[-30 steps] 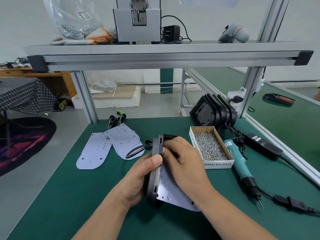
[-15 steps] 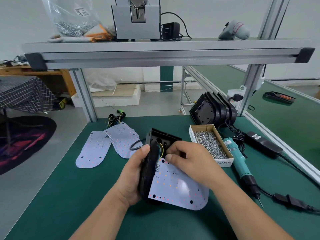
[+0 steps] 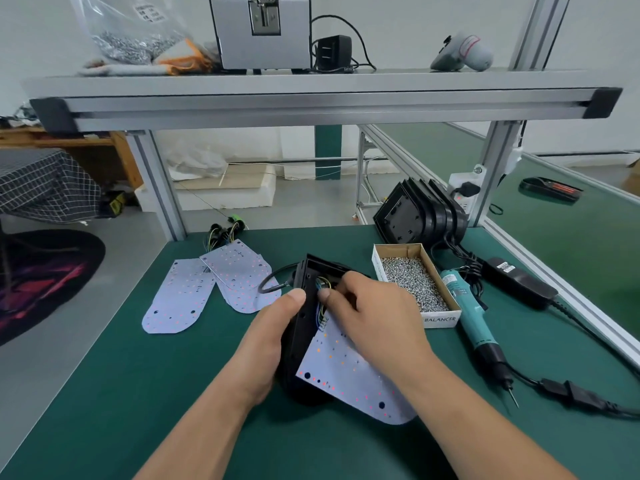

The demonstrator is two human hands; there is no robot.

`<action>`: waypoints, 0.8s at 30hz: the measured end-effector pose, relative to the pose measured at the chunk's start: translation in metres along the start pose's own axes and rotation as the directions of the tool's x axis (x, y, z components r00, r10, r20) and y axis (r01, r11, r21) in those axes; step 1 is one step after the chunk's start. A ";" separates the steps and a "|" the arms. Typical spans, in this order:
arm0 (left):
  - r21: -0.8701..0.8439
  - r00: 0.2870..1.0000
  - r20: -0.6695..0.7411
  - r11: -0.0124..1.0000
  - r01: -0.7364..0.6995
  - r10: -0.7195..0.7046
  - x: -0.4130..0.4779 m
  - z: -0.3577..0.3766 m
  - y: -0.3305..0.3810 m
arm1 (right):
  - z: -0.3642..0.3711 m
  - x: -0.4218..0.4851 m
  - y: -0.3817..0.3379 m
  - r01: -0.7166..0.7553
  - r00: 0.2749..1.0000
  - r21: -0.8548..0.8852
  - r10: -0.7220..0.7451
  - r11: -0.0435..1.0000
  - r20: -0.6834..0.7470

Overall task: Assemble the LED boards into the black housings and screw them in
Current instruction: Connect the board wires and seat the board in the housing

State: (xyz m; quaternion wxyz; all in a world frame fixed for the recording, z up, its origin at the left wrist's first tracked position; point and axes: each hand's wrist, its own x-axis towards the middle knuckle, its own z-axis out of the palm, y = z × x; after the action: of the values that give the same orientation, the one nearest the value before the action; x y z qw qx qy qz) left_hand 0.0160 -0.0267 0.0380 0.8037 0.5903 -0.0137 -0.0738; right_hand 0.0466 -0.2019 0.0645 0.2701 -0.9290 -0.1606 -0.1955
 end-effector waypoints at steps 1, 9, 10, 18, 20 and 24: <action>0.014 1.000 -0.005 1.000 -0.011 0.012 0.001 -0.002 -0.001 | 0.000 0.000 0.001 0.010 1.000 0.001 -0.010 1.000 -0.011; 0.186 0.991 -0.125 0.982 -0.024 0.048 0.006 -0.002 -0.010 | -0.017 0.007 0.023 -0.048 0.897 0.270 -0.078 0.962 0.436; 0.187 0.989 -0.135 0.982 -0.031 0.057 0.007 -0.002 -0.010 | -0.019 0.009 0.025 -0.083 0.896 0.361 -0.089 0.929 0.435; 0.124 0.987 -0.153 0.992 -0.026 0.045 0.006 0.005 -0.011 | -0.021 0.011 0.030 -0.414 0.909 0.824 0.226 0.386 0.350; 0.083 0.989 -0.145 0.996 -0.028 0.040 0.006 0.006 -0.012 | -0.015 0.009 0.028 -0.413 0.906 0.821 0.267 0.394 0.328; 0.071 0.991 -0.068 0.991 -0.113 0.117 0.003 0.005 -0.008 | -0.005 0.007 0.023 -0.353 0.918 0.839 0.325 0.414 0.226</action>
State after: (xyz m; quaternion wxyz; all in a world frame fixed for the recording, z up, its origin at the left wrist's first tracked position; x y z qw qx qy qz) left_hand 0.0175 -0.0345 0.0315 0.7864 0.6174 -0.0211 -0.0055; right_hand 0.0612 -0.2222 0.0614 0.7308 -0.6806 -0.0496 -0.0163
